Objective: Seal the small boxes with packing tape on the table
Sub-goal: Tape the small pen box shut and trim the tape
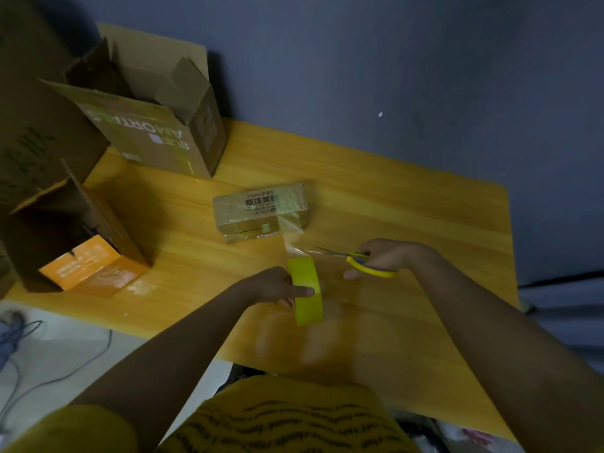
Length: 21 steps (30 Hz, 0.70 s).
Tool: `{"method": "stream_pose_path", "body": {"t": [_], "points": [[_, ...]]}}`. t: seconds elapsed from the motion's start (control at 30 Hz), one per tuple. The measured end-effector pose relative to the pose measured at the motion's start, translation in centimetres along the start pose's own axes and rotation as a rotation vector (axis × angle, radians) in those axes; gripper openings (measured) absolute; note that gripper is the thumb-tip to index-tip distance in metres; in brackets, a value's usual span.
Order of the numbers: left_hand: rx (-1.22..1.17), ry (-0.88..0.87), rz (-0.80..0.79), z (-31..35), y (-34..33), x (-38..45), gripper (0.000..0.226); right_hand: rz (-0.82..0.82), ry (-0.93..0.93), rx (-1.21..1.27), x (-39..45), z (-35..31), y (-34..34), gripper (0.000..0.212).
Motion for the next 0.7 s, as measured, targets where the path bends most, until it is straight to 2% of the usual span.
{"method": "stream_pose_path", "body": {"t": [0.27,0.43,0.53,0.7], "points": [[-0.134,-0.037,0.022,-0.4,-0.6,0.3,0.015,-0.075,0.075,-0.086,1.5,-2.4,0.3,0.041],[-0.163,-0.054,0.045,-0.7,-0.8,0.5,0.012,-0.076,0.108,-0.167,2.8,-4.1,0.9,0.042],[-0.169,-0.062,0.046,-0.8,-0.9,0.6,0.01,-0.063,0.112,-0.16,3.5,-4.6,1.3,0.052],[-0.176,-0.079,0.038,-1.3,-1.1,0.8,0.012,0.0,0.126,-0.062,4.7,-4.5,1.8,0.035]]}}
Point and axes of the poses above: each hand's wrist, its own x-axis towards the middle knuckle, its own y-axis out of the back of the hand, z = x × y, the point moved 7 cm from there along x, towards the middle knuckle, and after that the axes turned 8 degrees about z, right-handed, at the moved point
